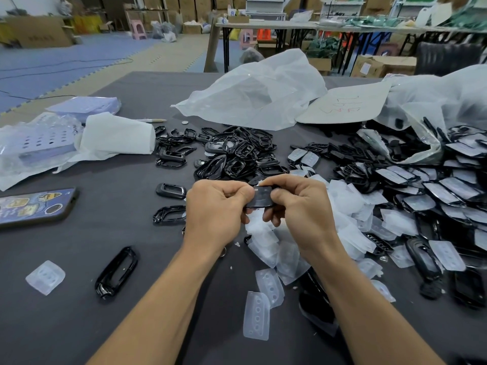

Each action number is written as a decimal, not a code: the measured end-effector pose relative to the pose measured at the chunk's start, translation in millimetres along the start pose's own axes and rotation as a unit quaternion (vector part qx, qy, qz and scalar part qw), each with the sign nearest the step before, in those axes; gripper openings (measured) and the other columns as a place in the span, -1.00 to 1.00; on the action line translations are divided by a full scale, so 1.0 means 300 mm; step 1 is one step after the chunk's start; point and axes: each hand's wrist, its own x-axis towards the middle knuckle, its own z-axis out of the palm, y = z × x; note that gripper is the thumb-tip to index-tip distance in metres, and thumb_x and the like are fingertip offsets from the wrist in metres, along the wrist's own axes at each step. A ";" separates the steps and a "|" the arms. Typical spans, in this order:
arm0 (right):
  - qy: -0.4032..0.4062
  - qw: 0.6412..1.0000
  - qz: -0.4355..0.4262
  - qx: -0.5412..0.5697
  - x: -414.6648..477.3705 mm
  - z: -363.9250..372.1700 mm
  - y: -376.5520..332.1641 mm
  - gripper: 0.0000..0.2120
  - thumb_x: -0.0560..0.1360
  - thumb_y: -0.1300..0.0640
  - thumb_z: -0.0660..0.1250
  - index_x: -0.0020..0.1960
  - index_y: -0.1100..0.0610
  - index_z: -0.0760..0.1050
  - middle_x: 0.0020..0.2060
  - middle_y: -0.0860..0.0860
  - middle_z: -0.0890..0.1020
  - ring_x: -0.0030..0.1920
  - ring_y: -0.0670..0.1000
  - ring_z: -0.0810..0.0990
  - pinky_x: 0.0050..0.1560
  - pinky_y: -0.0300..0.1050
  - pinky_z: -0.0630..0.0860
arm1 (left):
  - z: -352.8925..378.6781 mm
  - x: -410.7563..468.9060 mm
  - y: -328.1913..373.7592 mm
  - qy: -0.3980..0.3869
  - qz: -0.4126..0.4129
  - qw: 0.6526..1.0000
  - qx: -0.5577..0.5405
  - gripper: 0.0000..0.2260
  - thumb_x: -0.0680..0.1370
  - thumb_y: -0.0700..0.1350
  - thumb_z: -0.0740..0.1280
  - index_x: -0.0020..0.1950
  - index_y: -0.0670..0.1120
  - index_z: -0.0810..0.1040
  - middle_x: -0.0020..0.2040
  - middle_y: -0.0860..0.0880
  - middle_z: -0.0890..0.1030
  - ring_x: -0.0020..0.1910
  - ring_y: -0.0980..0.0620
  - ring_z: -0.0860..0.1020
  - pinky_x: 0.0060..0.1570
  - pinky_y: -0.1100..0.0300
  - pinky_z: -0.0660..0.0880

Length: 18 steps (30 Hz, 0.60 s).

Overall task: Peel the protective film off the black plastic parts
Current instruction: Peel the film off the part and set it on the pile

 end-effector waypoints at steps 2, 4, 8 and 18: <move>0.009 1.000 -0.004 -0.010 -0.002 0.005 0.003 -0.74 0.55 0.36 0.30 -0.17 0.11 0.68 -0.39 0.20 0.65 -0.46 0.11 0.58 -0.46 -0.07 0.46 | 0.000 0.000 -0.004 -0.002 0.000 1.000 0.002 -0.70 0.53 -0.19 0.49 -0.30 0.19 0.75 -0.42 0.01 0.68 -0.52 0.02 0.61 -0.40 0.00 0.66; 0.016 0.999 -0.014 -0.038 -0.004 0.013 0.006 -0.81 0.54 0.30 0.39 -0.19 0.09 0.67 -0.42 0.11 0.65 -0.49 0.05 0.58 -0.46 -0.09 0.45 | 0.003 -0.001 -0.007 -0.008 0.005 1.000 0.004 -0.75 0.52 -0.17 0.48 -0.28 0.13 0.76 -0.41 0.00 0.68 -0.51 0.01 0.63 -0.38 -0.04 0.67; 0.020 0.999 -0.005 -0.029 -0.002 0.008 0.011 -0.73 0.59 0.37 0.31 -0.17 0.11 0.66 -0.46 0.11 0.61 -0.49 0.04 0.56 -0.48 -0.09 0.43 | 0.006 -0.004 -0.003 -0.011 0.011 1.000 -0.001 -0.80 0.50 -0.14 0.46 -0.26 0.12 0.76 -0.42 0.00 0.67 -0.52 0.01 0.62 -0.39 -0.03 0.65; 0.025 1.000 0.000 -0.001 -0.001 -0.011 0.004 -0.59 0.63 0.41 0.18 -0.17 0.06 0.66 -0.35 0.12 0.68 -0.48 0.06 0.57 -0.48 -0.11 0.47 | 0.003 -0.010 0.004 -0.067 -0.056 0.991 -0.102 -0.77 0.56 -0.17 0.38 -0.25 -0.06 0.74 -0.41 -0.13 0.65 -0.49 0.01 0.56 -0.46 0.32 0.43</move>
